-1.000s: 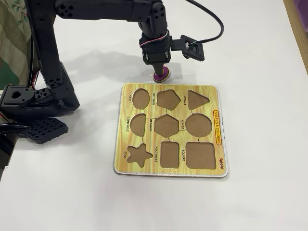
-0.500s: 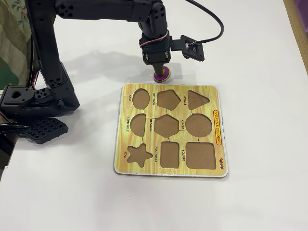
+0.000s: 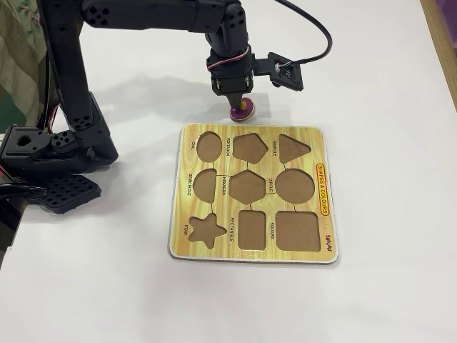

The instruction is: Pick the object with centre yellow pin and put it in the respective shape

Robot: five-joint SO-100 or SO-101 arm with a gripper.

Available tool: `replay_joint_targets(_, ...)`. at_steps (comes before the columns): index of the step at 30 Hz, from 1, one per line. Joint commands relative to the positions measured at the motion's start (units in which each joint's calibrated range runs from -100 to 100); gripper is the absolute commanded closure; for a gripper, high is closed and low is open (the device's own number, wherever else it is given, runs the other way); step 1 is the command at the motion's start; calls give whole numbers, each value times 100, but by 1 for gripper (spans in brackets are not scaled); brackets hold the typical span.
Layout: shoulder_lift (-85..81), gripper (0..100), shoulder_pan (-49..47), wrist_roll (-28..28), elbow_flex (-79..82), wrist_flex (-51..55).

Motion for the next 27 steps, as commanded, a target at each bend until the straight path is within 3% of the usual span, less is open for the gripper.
replay_joint_targets(1,-90,95,-44,18,-306,-68)
replay_joint_targets(27,-140,92,-132,18,108,-526)
